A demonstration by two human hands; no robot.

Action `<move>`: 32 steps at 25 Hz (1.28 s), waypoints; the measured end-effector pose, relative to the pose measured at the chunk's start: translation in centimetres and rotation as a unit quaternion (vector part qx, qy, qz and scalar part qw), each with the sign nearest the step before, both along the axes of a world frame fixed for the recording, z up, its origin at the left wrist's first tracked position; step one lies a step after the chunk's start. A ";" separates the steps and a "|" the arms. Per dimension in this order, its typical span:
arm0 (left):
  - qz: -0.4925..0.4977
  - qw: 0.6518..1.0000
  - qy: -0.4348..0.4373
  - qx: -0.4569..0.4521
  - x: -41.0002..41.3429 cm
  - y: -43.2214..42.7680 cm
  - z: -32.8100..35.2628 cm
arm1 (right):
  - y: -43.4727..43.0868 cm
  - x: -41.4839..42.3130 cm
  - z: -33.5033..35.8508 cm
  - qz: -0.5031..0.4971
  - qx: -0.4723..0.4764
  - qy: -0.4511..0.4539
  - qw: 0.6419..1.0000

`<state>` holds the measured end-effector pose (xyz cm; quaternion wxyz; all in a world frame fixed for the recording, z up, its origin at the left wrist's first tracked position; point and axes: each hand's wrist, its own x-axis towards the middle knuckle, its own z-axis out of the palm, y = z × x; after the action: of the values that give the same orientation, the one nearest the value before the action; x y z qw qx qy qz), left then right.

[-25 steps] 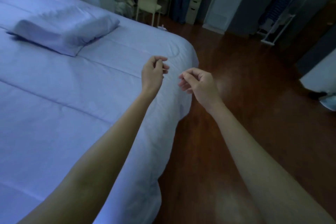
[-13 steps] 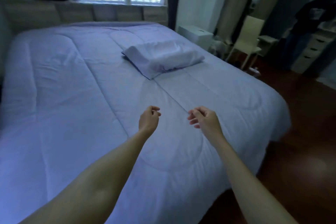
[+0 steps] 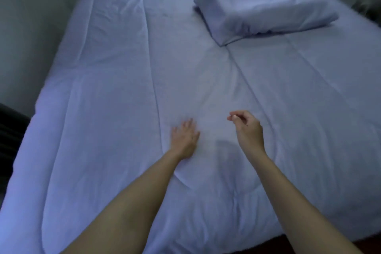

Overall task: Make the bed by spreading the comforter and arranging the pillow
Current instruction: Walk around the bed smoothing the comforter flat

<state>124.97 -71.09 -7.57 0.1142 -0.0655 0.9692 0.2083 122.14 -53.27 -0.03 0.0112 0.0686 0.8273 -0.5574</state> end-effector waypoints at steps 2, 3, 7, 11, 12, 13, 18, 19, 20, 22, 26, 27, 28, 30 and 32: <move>0.038 0.994 0.018 -0.103 3.2 -4.6 -2.8 | -2.3 -0.3 -1.5 0.010 0.020 0.000 1.000; 0.085 0.987 0.032 -0.131 5.3 -7.0 -3.6 | -3.9 -0.3 -2.3 0.020 0.034 0.003 0.999; 0.299 0.938 0.029 -0.174 13.0 -16.0 -4.8 | -12.1 3.2 -5.9 0.193 0.120 0.029 0.973; 0.487 0.859 0.002 -0.161 19.0 -21.5 -3.9 | -14.8 8.9 -9.7 0.415 0.329 0.133 0.838; 0.521 0.841 -0.011 -0.145 19.7 -21.6 -3.6 | -13.3 8.8 -10.5 0.422 0.364 0.149 0.817; 0.526 0.838 -0.013 -0.145 19.7 -21.5 -3.3 | -11.3 8.1 -10.8 0.413 0.383 0.148 0.813; 0.350 0.926 0.079 -0.115 10.3 -11.7 -2.7 | 4.3 1.0 -11.6 0.266 0.472 0.070 0.838; 0.313 0.941 0.088 -0.094 7.7 -8.0 -2.6 | 8.2 -0.4 -11.7 0.237 0.483 0.045 0.842; 0.276 0.954 0.097 -0.068 5.4 -4.0 -2.4 | 11.8 -1.5 -11.8 0.207 0.489 0.027 0.847; 0.170 0.977 0.126 -0.018 1.9 4.2 -2.0 | 18.7 -3.4 -12.0 0.158 0.504 0.000 0.849; -0.048 0.975 0.201 0.078 -3.0 19.5 -1.3 | 32.8 -5.8 -11.6 0.097 0.511 -0.052 0.852; -0.080 0.973 0.199 0.086 -4.3 22.5 -1.2 | 36.1 -6.4 -11.5 0.084 0.517 -0.061 0.850; -0.097 0.975 0.181 0.088 -5.4 24.5 -1.3 | 38.5 -7.2 -11.3 0.061 0.521 -0.076 0.848; -0.103 0.988 0.111 0.039 -7.2 26.9 -2.0 | 40.5 -9.8 -10.2 -0.034 0.482 -0.129 0.866; -0.067 0.995 0.059 -0.050 -7.8 26.5 -3.5 | 37.5 -12.4 -8.5 -0.127 0.412 -0.137 0.892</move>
<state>117.19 -44.61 -11.03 0.0670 0.0062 0.9856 0.1552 109.74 -15.77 -8.57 0.0243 0.2471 0.9572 -0.1486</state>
